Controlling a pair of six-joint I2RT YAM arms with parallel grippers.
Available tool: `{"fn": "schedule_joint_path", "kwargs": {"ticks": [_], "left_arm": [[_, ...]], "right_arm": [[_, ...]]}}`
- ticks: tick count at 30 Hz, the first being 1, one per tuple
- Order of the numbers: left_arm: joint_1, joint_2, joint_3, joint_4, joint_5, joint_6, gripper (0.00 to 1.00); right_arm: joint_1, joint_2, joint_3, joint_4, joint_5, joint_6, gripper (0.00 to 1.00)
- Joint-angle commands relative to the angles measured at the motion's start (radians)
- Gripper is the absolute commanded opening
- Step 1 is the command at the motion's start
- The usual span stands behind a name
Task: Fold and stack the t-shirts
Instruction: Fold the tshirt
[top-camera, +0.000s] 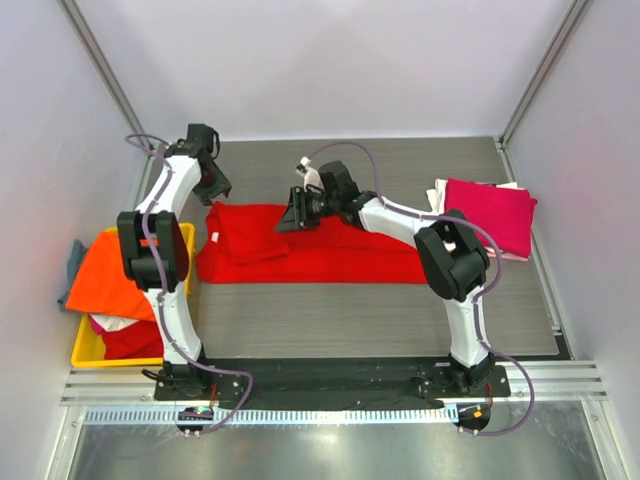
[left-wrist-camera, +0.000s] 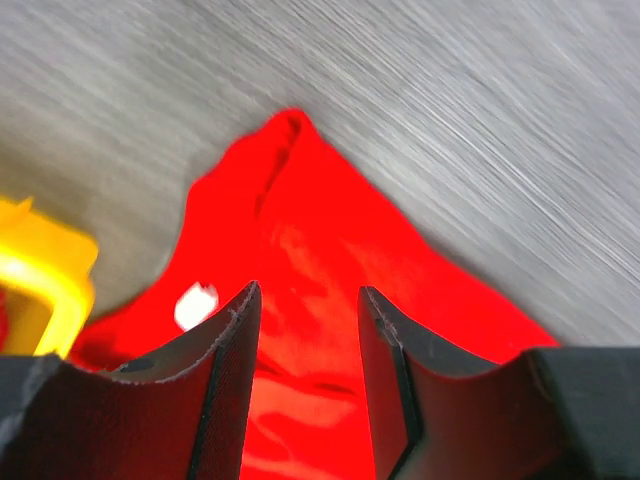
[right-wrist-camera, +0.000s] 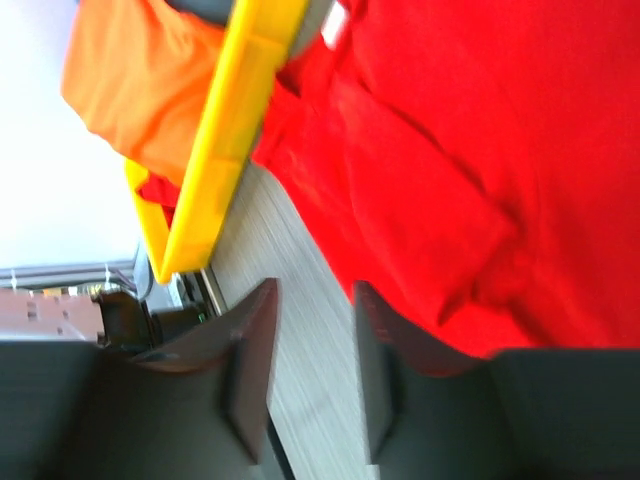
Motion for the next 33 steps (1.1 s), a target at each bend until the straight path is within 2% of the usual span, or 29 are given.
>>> {"fn": "schedule_joint_path", "kwargs": {"ticks": [1,4,7,10,13,16,19,21,27,33], "left_arm": [[0.0,-0.127,-0.065,0.037,0.046,-0.003,0.45],[-0.006,-0.173,-0.135,0.055,0.099,-0.009,0.44],[-0.025,-0.192,-0.215,0.118,0.202,-0.011,0.42],[-0.043,-0.155,-0.243,0.135,0.228,-0.014,0.4],[-0.045,-0.089,-0.24,0.15,0.257,-0.014,0.39],[-0.045,-0.002,-0.2,0.14,0.215,0.001,0.39],[-0.04,0.08,-0.114,0.072,0.137,0.029,0.38],[-0.03,0.098,-0.088,0.054,0.141,0.031,0.38],[-0.028,0.046,-0.11,0.077,0.136,0.029,0.38],[-0.031,-0.118,-0.177,0.119,0.161,0.02,0.43]], "right_arm": [[0.003,0.068,0.105,-0.002,0.021,0.017,0.38],[0.008,0.14,0.176,-0.002,-0.001,0.046,0.29],[0.022,0.183,0.208,-0.002,0.0,0.058,0.26],[0.031,0.204,0.207,-0.001,0.007,0.058,0.21],[0.039,0.201,0.169,0.003,0.008,0.058,0.18],[0.054,0.155,0.059,0.024,0.004,0.055,0.17],[0.069,0.088,-0.033,0.036,0.02,0.046,0.17],[0.072,0.048,-0.077,0.042,0.027,0.044,0.17],[0.071,-0.046,-0.169,0.052,0.06,0.038,0.17],[0.071,-0.064,-0.097,0.024,0.117,0.047,0.33]]}}
